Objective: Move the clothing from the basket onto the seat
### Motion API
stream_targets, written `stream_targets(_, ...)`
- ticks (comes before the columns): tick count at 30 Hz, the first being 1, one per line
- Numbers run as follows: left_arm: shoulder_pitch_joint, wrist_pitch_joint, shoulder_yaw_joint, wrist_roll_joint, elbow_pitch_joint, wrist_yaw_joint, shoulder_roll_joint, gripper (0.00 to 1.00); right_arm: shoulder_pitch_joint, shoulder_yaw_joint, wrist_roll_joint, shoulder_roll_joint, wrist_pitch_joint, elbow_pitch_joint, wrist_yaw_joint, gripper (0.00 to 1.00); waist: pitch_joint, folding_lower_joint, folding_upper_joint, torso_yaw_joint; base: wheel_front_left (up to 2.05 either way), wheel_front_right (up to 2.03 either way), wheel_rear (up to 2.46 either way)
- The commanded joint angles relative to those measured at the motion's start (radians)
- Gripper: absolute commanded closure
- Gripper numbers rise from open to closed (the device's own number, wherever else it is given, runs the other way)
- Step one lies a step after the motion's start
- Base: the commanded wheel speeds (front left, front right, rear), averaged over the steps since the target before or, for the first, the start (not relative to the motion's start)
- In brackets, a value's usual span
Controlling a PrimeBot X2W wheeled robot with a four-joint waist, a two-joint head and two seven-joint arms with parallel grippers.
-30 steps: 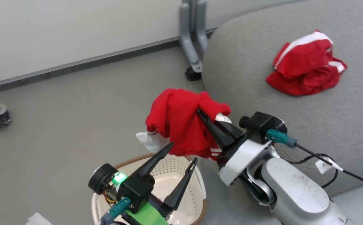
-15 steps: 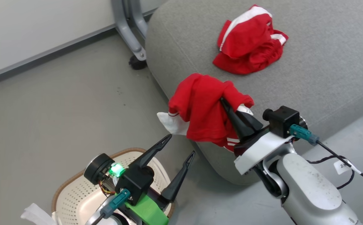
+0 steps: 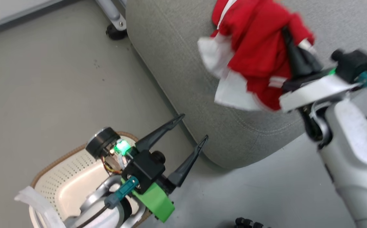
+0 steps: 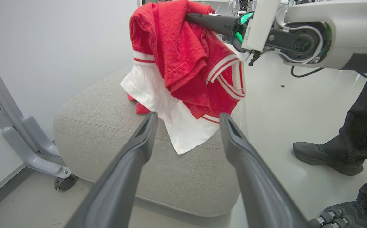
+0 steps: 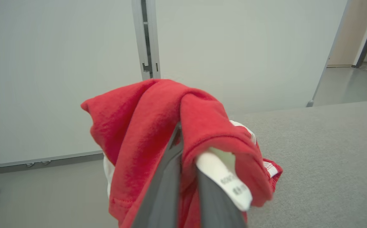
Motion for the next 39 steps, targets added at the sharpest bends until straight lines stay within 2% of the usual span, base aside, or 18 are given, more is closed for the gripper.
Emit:
stream_targets(1,-0.039,0.006,-0.001,0.014,-0.008,-0.009,0.015,0.00,-0.045,-0.024,-0.005,-0.014,-0.006,0.003,0.000,1.00,0.090,-0.0001,-0.0001,0.049,0.00,0.00,0.00)
stream_targets(7,-0.142,0.013,-0.026,0.031,-0.035,-0.025,0.024,0.00,-0.197,-0.138,-0.019,-0.098,-0.011,0.019,0.000,1.00,0.199,-0.0001,-0.0001,0.114,0.00,0.00,0.00)
stream_targets(14,-0.239,0.005,-0.057,0.051,-0.046,-0.034,0.035,0.00,-0.342,-0.237,-0.007,-0.193,-0.012,0.093,0.000,1.00,0.313,-0.0001,-0.0001,0.182,0.00,0.00,0.00)
stream_targets(19,-0.294,-0.009,-0.079,0.060,-0.046,-0.038,0.032,0.00,-0.404,-0.269,0.009,-0.212,-0.012,0.218,0.000,1.00,0.377,-0.0001,-0.0001,0.218,0.00,0.00,0.00)
stream_targets(24,-0.320,-0.030,-0.081,0.063,-0.030,-0.038,0.028,0.00,-0.398,-0.308,0.004,-0.194,-0.012,0.319,0.000,1.00,0.401,-0.0001,-0.0001,0.237,0.00,0.00,0.00)
stream_targets(25,-0.321,-0.033,-0.078,0.059,-0.025,-0.034,0.024,0.00,-0.385,-0.320,0.008,-0.186,-0.012,0.346,0.000,0.42,0.402,-0.0001,-0.0001,0.239,0.00,0.00,0.00)
stream_targets(27,-0.321,-0.041,-0.078,0.053,-0.017,-0.031,0.021,0.00,-0.366,-0.334,0.011,-0.177,-0.012,0.377,0.000,0.00,0.401,-0.0001,-0.0001,0.242,0.00,0.00,0.00)
stream_targets(31,-0.323,-0.057,-0.076,0.050,-0.007,-0.025,0.018,0.00,-0.317,-0.368,0.003,-0.155,-0.012,0.381,0.000,0.00,0.391,-0.0001,-0.0001,0.244,0.00,0.00,0.00)
stream_targets(34,-0.288,-0.104,-0.068,0.039,0.030,-0.003,0.012,0.00,-0.163,-0.449,-0.055,-0.098,-0.012,0.264,0.000,0.00,0.331,-0.0001,-0.0001,0.251,0.00,0.00,0.00)
stream_targets(39,-0.245,-0.160,-0.058,0.022,0.070,0.024,0.007,0.00,-0.026,-0.493,-0.125,-0.032,-0.012,0.127,0.000,0.00,0.254,-0.0001,-0.0001,0.259,0.00,0.00,0.00)
